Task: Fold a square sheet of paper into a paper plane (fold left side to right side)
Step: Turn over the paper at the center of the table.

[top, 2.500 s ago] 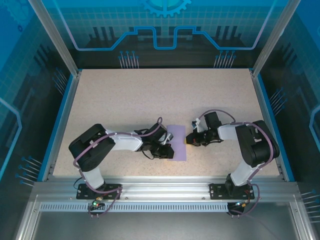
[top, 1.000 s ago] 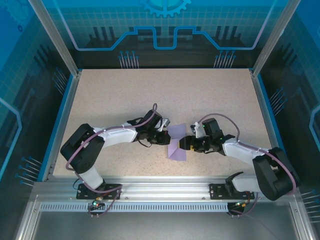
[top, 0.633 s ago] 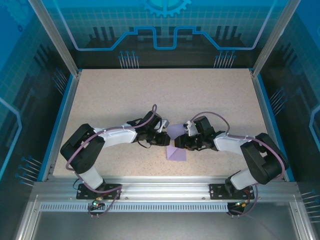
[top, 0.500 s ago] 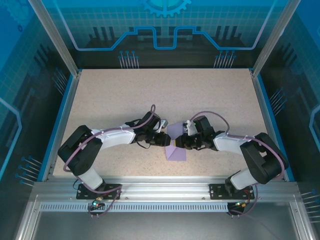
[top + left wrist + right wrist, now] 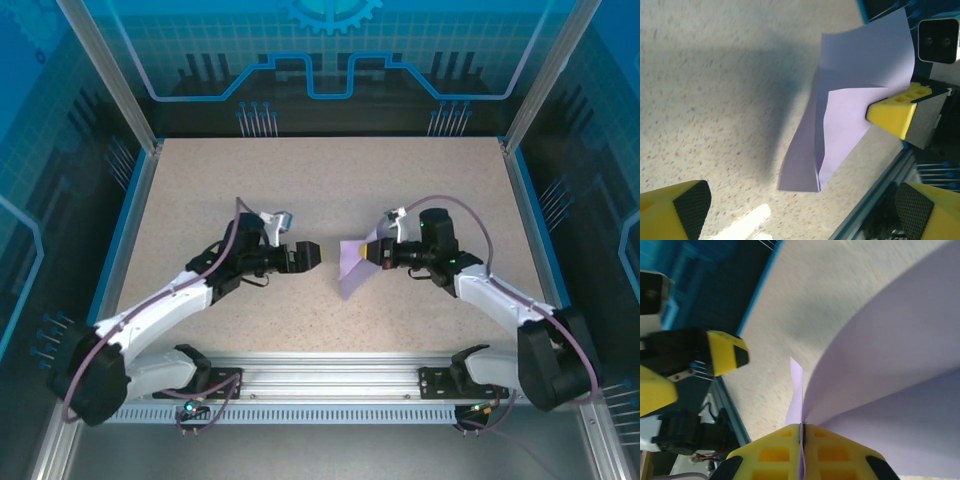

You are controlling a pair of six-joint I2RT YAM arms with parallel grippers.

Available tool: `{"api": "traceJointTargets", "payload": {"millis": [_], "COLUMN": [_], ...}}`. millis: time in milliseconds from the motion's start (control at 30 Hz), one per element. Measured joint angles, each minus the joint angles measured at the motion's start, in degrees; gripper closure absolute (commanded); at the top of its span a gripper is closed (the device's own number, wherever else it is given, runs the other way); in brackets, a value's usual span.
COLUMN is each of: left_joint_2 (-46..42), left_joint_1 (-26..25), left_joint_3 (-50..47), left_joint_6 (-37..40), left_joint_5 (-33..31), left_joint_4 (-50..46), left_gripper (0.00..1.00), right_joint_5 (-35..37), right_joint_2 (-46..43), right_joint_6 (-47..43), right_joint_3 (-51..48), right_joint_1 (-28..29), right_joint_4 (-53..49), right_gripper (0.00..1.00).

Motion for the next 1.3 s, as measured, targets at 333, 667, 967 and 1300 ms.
{"api": "traceJointTargets", "payload": {"millis": [333,667,967,1300], "left_joint_2": [-6.4,-3.1,-2.1,-2.3], "left_joint_1": [0.9,0.8,-0.9,-1.2], "left_joint_3": [1.1,5.0,6.5,6.7], "left_joint_6": [-1.6,-3.4,-4.7,-4.5], "left_joint_5": [10.4,17.2,19.3,18.9], "left_joint_4": [8.9,14.3,18.1,18.0], "left_gripper": [0.01,0.03,0.37,0.74], "right_joint_5": [-10.8,-14.1,-14.0,-12.9], "right_joint_2": [-4.8,-5.0,-4.7,-4.7], "right_joint_6": [-1.4,-0.9,0.6,1.3], "right_joint_3": [11.1,15.9,16.0,15.4], "right_joint_1": [-0.6,5.4,7.3,7.2], "right_joint_4": [1.4,3.0,4.4,4.6], "right_gripper": [0.94,0.93,0.93,0.88]}}
